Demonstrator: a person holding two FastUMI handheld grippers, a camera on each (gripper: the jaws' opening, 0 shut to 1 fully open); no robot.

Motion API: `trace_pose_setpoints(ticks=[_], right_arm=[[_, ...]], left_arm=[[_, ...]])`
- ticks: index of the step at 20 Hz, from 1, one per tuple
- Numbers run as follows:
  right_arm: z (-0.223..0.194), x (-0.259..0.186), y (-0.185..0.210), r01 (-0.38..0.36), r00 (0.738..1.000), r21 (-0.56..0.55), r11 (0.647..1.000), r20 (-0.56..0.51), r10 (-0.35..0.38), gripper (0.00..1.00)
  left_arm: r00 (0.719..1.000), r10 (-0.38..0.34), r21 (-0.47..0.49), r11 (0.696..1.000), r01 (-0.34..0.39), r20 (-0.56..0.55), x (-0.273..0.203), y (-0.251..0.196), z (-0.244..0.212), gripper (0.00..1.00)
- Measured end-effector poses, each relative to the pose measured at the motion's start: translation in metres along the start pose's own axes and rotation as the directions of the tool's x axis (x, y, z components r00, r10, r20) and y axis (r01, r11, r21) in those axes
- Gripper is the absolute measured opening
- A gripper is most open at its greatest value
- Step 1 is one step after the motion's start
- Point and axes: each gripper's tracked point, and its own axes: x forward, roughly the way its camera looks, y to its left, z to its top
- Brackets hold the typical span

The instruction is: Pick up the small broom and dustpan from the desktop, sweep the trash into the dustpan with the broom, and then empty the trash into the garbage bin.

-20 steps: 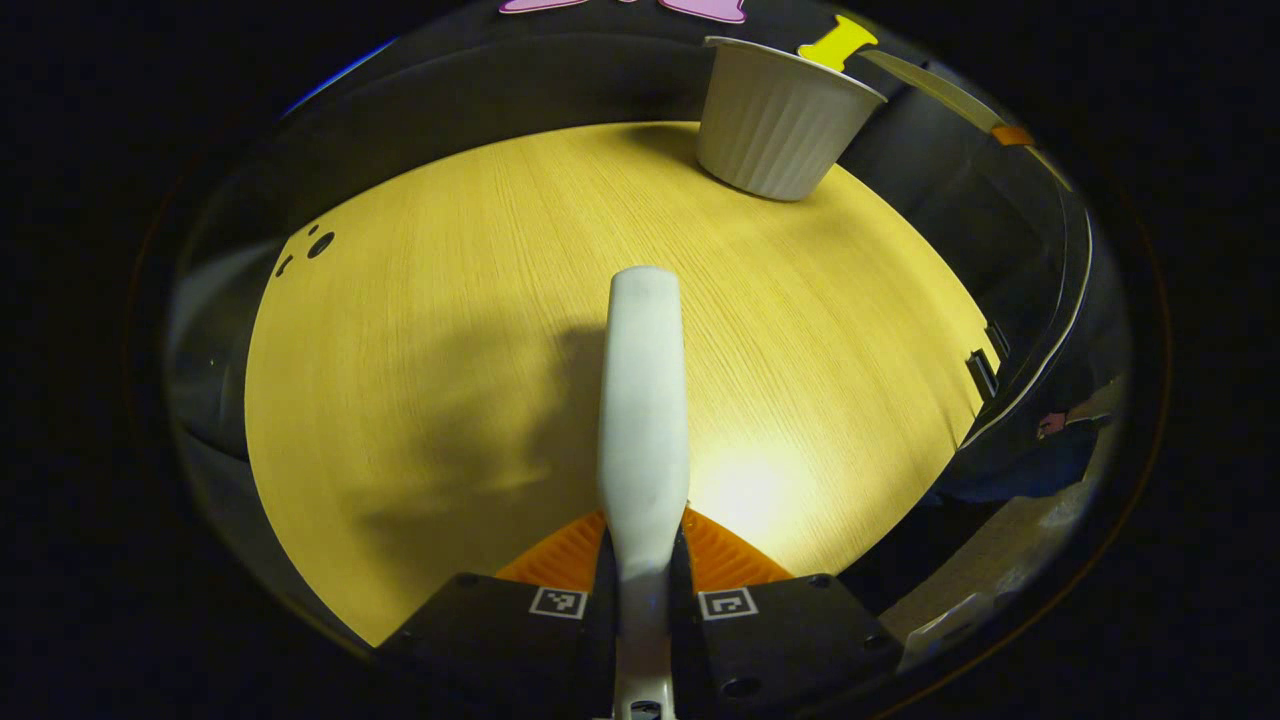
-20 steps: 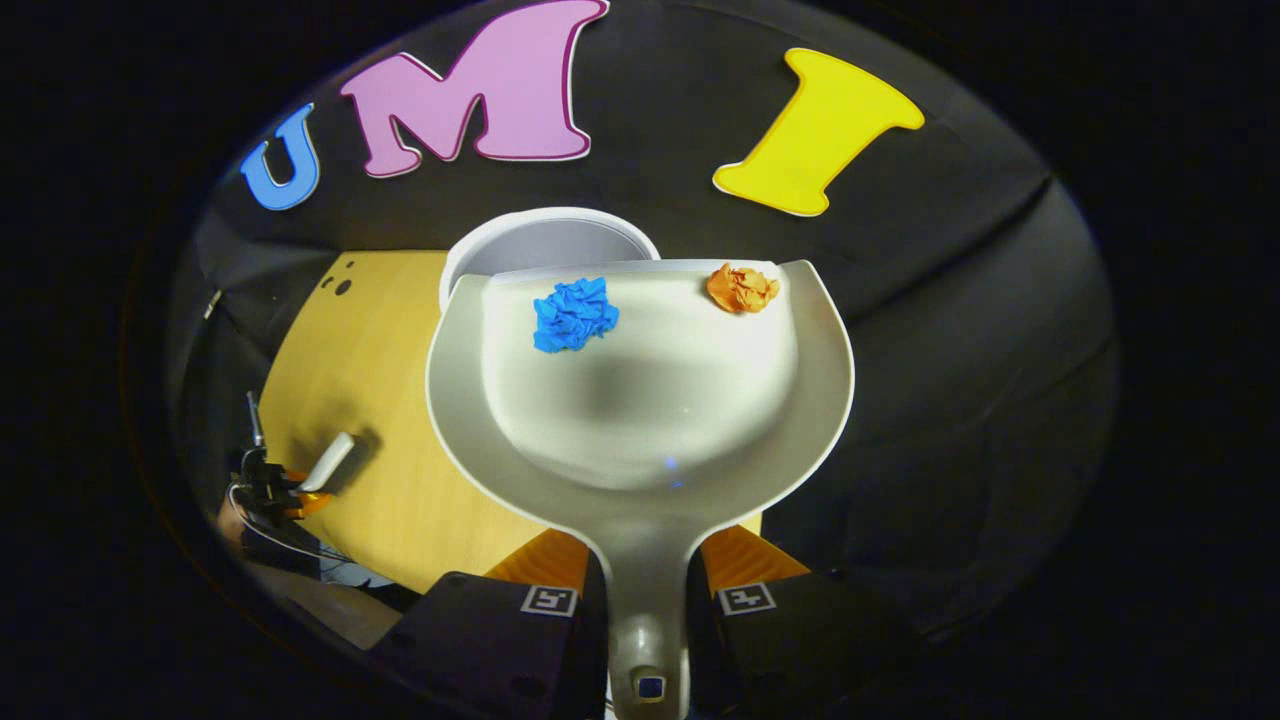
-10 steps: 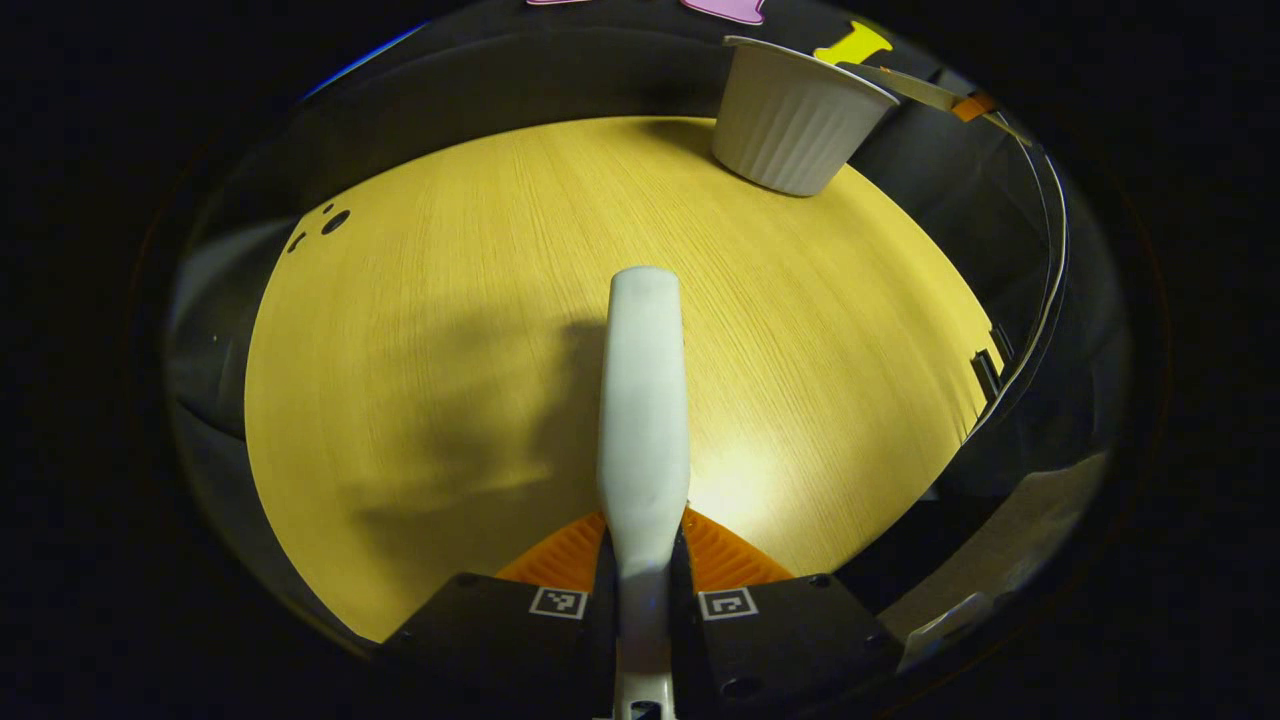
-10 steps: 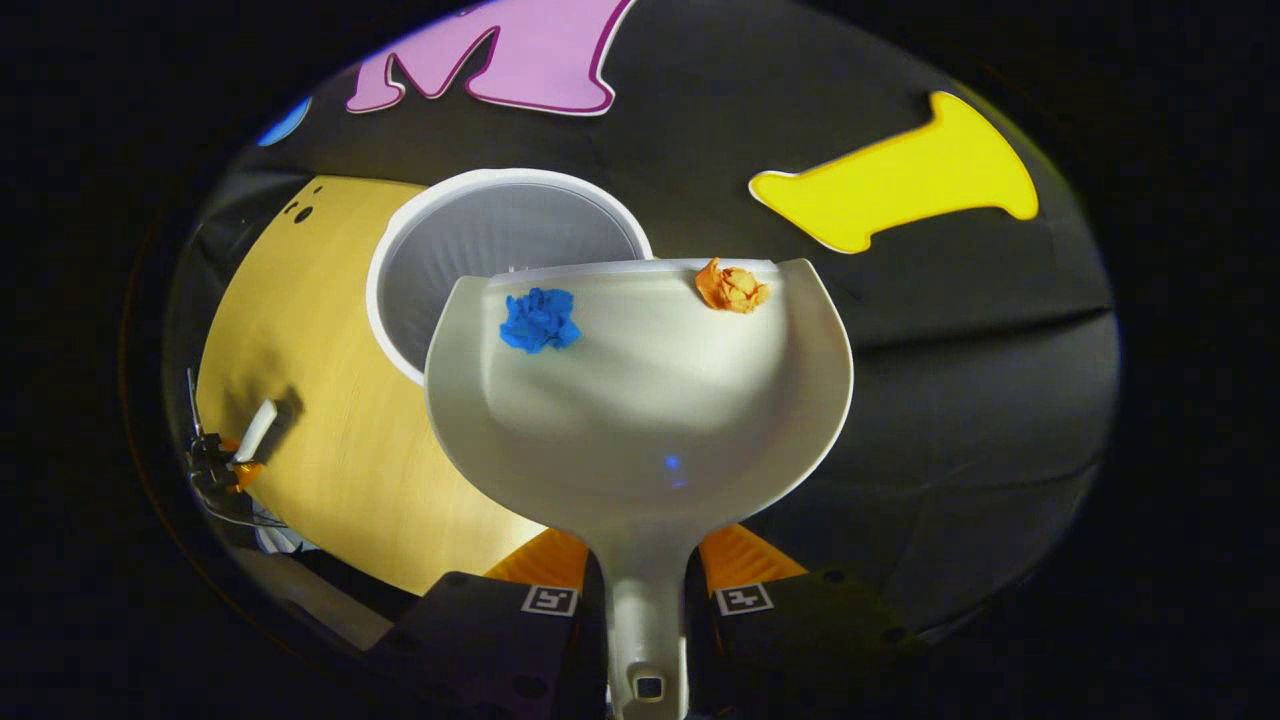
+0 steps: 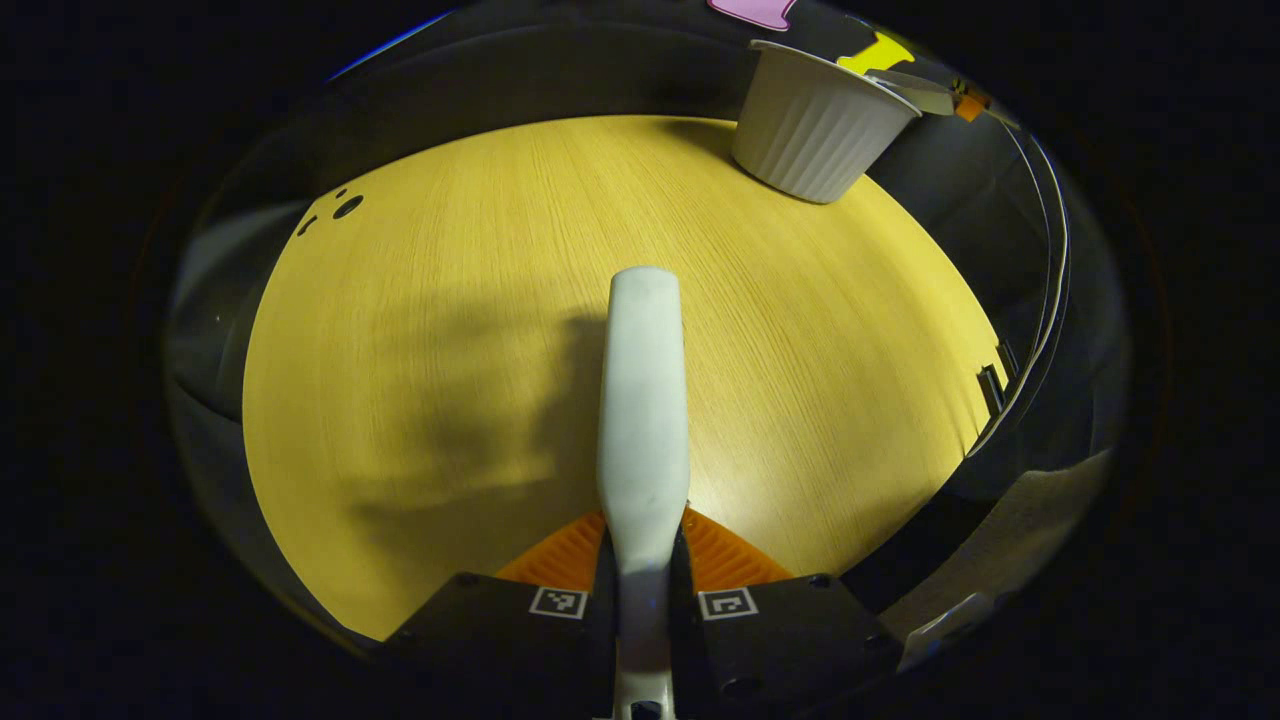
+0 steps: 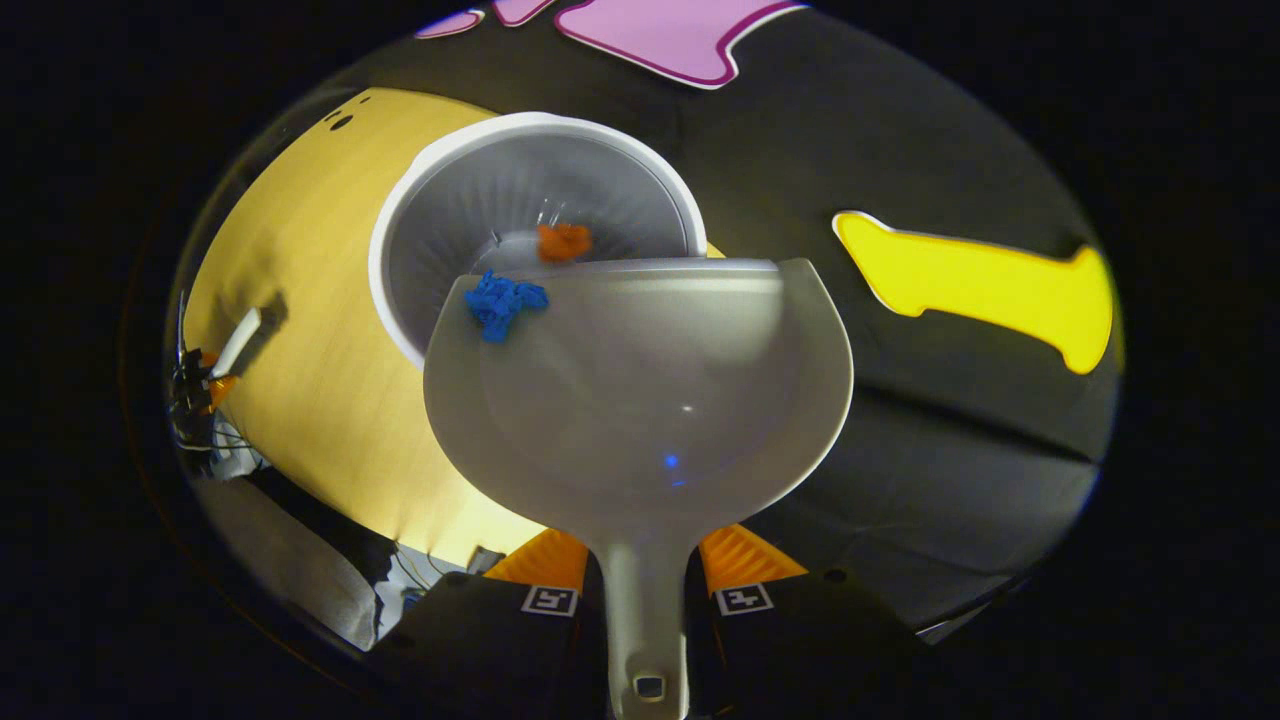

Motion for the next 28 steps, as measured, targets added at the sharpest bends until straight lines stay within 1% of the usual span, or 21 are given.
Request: trace_pose_setpoints(ticks=[1,2,3,5,7,8,9,10,11,12,15,16,18,20,21,22,24,26,28], right_arm=[[0.003,0.0,-0.001,0.005,1.0,-0.017,1.0,-0.008,-0.005,0.35],[0.005,-0.001,-0.001,0.001,1.0,-0.023,1.0,-0.013,-0.001,0.3],[0.004,0.0,0.0,-0.002,1.0,-0.031,1.0,-0.029,0.001,0.35],[0.007,-0.001,-0.001,-0.009,0.999,-0.068,0.998,-0.053,0.005,0.35],[0.012,0.0,-0.005,-0.024,0.997,-0.075,0.997,-0.069,0.018,0.35],[0.012,0.0,-0.006,-0.019,0.997,-0.086,0.996,-0.081,0.012,0.35],[0.015,0.003,-0.01,-0.006,0.997,-0.099,0.995,-0.083,-0.003,0.3],[0.017,0.004,-0.009,0.002,0.997,-0.103,0.995,-0.08,-0.01,0.35],[0.016,0.004,-0.008,0.003,0.997,-0.109,0.994,-0.079,-0.012,0.35],[0.017,0.003,-0.007,0.0,0.997,-0.111,0.994,-0.073,-0.008,0.35],[0.017,0.001,-0.007,0.001,0.999,-0.101,0.995,-0.042,-0.006,0.35],[0.016,-0.002,-0.008,0.004,1.0,-0.094,0.996,-0.024,-0.006,0.35],[0.012,-0.008,-0.013,0.002,1.0,-0.067,0.998,0.024,0.0,0.35],[0.007,-0.019,-0.017,-0.014,0.995,-0.012,1.0,0.095,0.015,0.35],[0.003,-0.027,-0.018,-0.025,0.991,0.016,1.0,0.134,0.023,0.35],[0.0,-0.034,-0.02,-0.036,0.984,0.04,0.999,0.175,0.029,0.35],[-0.009,-0.055,-0.019,-0.059,0.966,0.067,0.996,0.255,0.04,0.35],[-0.019,-0.077,-0.01,-0.084,0.942,0.087,0.993,0.331,0.051,0.35],[-0.03,-0.094,0.005,-0.105,0.918,0.084,0.991,0.391,0.064,0.35]], left_arm=[[1.0,0.001,-0.004,1.0,-0.001,0.001,0.0,0.001,0.0,0.26],[1.0,0.001,-0.008,1.0,-0.001,0.0,0.001,0.0,0.0,0.26],[1.0,0.0,-0.011,1.0,-0.001,-0.002,0.001,0.0,0.0,0.26],[1.0,0.001,-0.012,1.0,-0.001,-0.006,0.0,0.001,-0.001,0.26],[1.0,0.005,-0.013,1.0,-0.005,-0.006,0.001,0.003,0.001,0.26],[1.0,0.009,-0.014,1.0,-0.009,-0.005,0.001,0.003,0.0,0.27],[1.0,0.012,-0.017,1.0,-0.012,-0.005,0.001,0.004,0.0,0.26],[1.0,0.014,-0.023,1.0,-0.014,-0.005,0.001,0.004,0.0,0.26],[1.0,0.014,-0.028,1.0,-0.014,-0.005,0.001,0.005,0.001,0.24],[1.0,0.012,-0.029,1.0,-0.012,-0.008,0.002,0.007,0.0,0.26],[1.0,0.018,-0.027,0.999,-0.019,-0.01,0.003,0.006,0.002,0.26],[1.0,0.022,-0.024,0.999,-0.022,-0.01,0.004,0.006,0.003,0.24],[1.0,0.024,-0.015,1.0,-0.025,-0.009,0.004,0.007,0.005,0.26],[1.0,0.029,-0.005,1.0,-0.029,-0.008,0.004,0.008,0.007,0.24],[1.0,0.03,-0.001,1.0,-0.03,-0.008,0.004,0.008,0.008,0.25],[0.999,0.031,0.002,1.0,-0.031,-0.01,0.004,0.008,0.009,0.24],[0.999,0.033,0.009,0.999,-0.033,-0.013,0.004,0.009,0.01,0.26],[0.999,0.037,0.016,0.999,-0.036,-0.015,0.004,0.009,0.01,0.26],[0.999,0.04,0.015,0.999,-0.039,-0.017,0.004,0.009,0.011,0.26]])
